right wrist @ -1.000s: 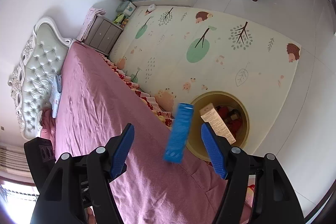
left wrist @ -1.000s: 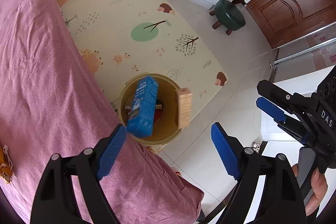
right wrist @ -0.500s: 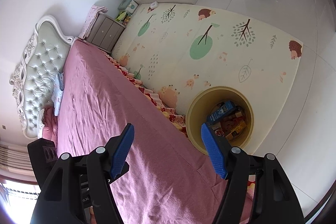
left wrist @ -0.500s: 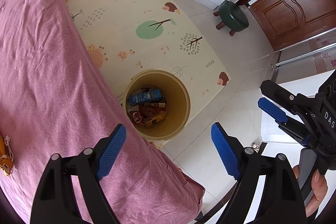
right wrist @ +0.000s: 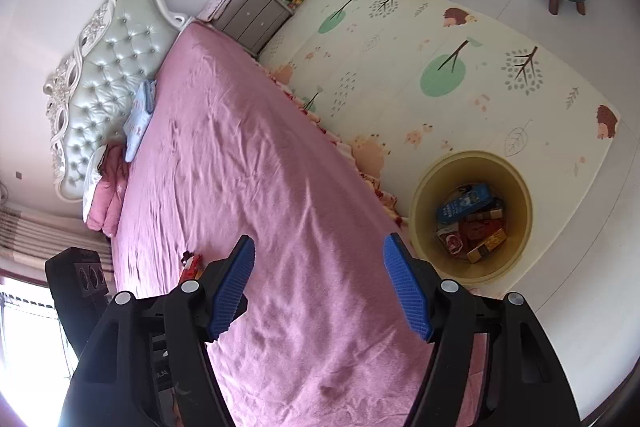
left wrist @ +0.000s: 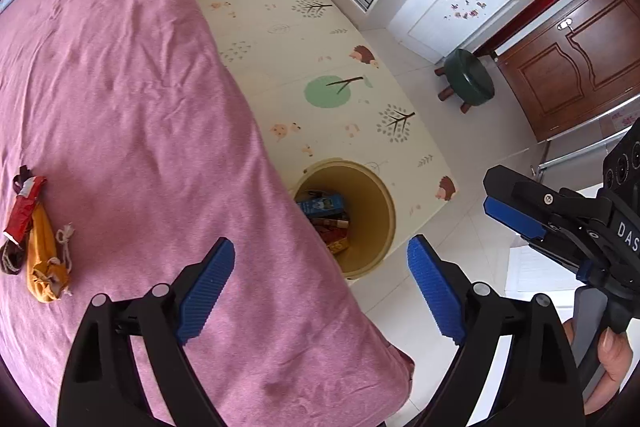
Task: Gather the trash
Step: 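Bring both open tools back over the remaining items on the bed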
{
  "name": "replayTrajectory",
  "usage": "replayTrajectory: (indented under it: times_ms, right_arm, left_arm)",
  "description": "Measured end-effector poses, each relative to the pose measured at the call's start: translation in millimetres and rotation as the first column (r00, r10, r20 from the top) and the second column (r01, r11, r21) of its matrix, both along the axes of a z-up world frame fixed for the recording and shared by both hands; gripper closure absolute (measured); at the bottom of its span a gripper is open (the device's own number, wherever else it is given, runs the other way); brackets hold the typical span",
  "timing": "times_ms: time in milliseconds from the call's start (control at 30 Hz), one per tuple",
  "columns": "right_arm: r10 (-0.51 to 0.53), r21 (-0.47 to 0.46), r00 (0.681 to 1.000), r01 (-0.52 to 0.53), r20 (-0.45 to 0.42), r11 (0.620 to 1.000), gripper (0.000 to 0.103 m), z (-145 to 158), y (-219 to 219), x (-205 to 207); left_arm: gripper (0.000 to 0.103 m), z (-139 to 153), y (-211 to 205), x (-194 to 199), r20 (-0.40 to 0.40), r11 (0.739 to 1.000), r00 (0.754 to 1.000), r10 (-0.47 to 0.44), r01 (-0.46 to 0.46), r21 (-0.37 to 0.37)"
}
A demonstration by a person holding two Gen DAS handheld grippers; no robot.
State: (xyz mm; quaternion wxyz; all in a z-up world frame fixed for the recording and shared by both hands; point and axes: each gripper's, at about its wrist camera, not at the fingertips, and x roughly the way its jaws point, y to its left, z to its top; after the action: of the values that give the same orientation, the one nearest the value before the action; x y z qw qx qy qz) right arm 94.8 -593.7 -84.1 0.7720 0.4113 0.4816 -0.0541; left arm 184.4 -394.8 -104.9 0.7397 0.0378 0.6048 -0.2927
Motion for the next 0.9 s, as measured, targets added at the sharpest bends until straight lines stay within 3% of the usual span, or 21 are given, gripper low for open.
replayTrajectory:
  times_ms: [233, 500, 700, 900]
  right_arm:
    - [0.179, 0.013, 0.984, -0.178, -0.011, 0.984, 0.038, -2, 84, 39]
    - [0.391, 0.031, 0.920, -0.391, -0.021, 0.920, 0.038, -14, 196, 84]
    - [0.474, 0.044, 0.880, -0.472, -0.035, 0.880, 0.038, -27, 260, 115]
    - [0.503, 0.061, 0.861, -0.499, -0.076, 0.864, 0.038, -55, 298, 138]
  left_arm:
    - [0.015, -9, 97, 8, -0.011, 0.987, 0.987, 0.159, -0.159, 0.037]
    - [0.015, -28, 212, 6, -0.048, 0.928, 0.929, 0.368, -0.364, 0.076]
    - [0.015, -42, 284, 16, -0.053, 0.874, 0.874, 0.483, -0.477, 0.094]
    - [0.015, -57, 323, 46, -0.040, 0.851, 0.853, 0.521, -0.515, 0.107]
